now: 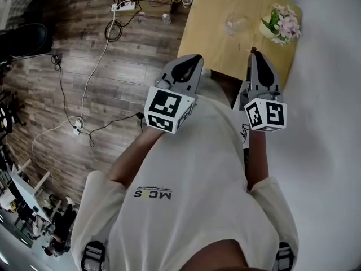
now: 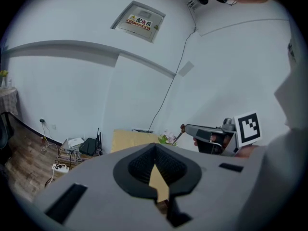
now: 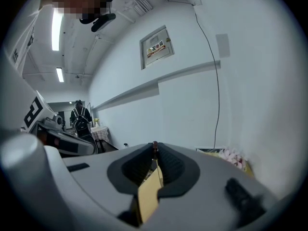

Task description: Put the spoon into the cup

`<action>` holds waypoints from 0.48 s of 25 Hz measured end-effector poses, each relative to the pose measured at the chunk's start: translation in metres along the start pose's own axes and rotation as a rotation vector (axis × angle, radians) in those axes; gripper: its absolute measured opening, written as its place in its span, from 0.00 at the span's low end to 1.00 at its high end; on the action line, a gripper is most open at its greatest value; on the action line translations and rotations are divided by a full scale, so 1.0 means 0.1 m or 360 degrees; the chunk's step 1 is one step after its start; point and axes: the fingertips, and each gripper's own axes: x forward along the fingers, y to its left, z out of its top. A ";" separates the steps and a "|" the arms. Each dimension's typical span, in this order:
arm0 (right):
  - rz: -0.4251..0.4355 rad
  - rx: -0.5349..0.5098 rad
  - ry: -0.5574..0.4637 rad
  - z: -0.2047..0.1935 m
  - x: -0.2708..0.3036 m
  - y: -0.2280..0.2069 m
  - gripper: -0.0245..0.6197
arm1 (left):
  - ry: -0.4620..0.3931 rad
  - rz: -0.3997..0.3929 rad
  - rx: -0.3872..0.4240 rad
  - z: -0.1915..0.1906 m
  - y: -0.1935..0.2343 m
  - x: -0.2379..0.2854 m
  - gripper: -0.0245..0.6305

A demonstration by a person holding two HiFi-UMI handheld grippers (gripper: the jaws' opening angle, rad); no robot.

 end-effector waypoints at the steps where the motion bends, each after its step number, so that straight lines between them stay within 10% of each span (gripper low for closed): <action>1: 0.0019 0.0001 -0.0002 0.00 0.08 -0.05 0.12 | 0.0003 0.0021 -0.0005 0.01 0.02 0.07 0.05; 12: 0.0216 0.0073 0.0040 -0.39 0.71 -0.68 0.12 | 0.0052 0.0271 -0.0092 -0.13 0.04 0.75 0.05</action>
